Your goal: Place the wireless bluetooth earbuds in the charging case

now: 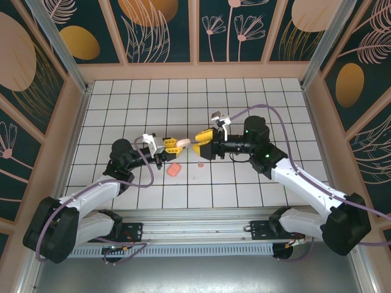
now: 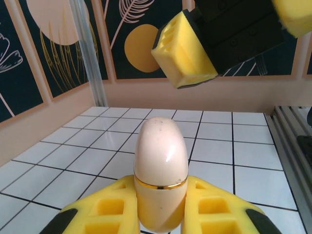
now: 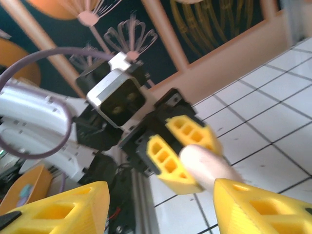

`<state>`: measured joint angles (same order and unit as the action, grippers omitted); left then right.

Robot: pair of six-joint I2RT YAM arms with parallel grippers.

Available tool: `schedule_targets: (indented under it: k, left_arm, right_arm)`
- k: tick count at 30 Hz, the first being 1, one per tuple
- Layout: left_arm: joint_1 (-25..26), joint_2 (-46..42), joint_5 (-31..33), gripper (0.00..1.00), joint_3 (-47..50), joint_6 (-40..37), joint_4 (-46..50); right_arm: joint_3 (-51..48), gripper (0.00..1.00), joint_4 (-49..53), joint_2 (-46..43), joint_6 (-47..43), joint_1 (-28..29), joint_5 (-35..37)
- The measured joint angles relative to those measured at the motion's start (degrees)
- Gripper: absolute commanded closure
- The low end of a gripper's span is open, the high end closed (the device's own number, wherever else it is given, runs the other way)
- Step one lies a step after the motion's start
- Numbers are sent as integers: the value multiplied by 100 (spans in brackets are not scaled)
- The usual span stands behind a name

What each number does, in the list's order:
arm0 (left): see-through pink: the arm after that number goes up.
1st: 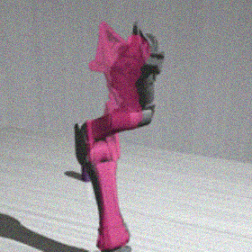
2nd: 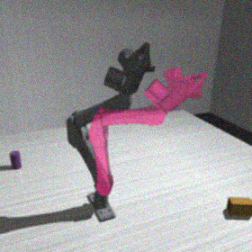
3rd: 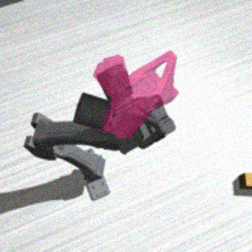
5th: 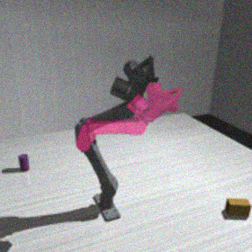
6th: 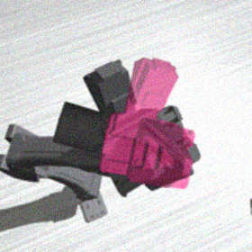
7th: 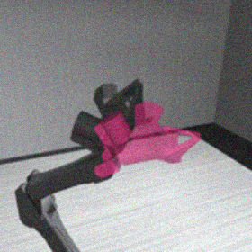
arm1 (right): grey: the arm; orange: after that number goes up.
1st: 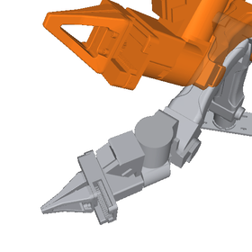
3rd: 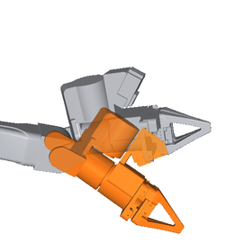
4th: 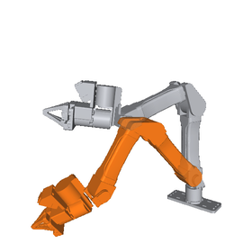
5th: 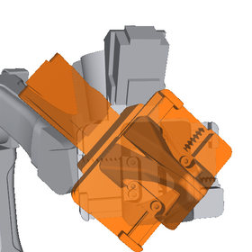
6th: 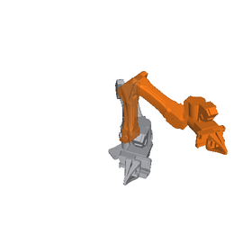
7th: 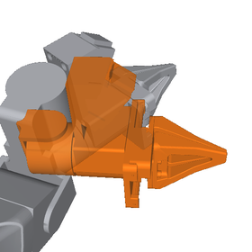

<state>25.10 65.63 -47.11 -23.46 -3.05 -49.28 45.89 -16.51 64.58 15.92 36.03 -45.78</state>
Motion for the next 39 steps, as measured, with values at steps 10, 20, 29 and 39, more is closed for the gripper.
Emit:
schedule_targets:
  k: [10, 20, 29, 39]
  left_arm:
    - [0, 710, 461, 94, -1010, 1493, 940]
    - [280, 2149, 1456, 94, -2326, 3661, 2085]
    - [492, 3744, 1919, 94, -4266, 4789, 3298]
    - [949, 5331, 1932, 94, -5748, 5324, 4046]
  right_arm:
    - [-35, 41, 153, 216, 667, -837, 1888]
    - [87, 41, 348, 627, 964, -1222, 2846]
    - [-341, 41, 389, 651, 1014, -1252, 3145]
    - [-566, 41, 739, 166, 999, -1419, 3569]
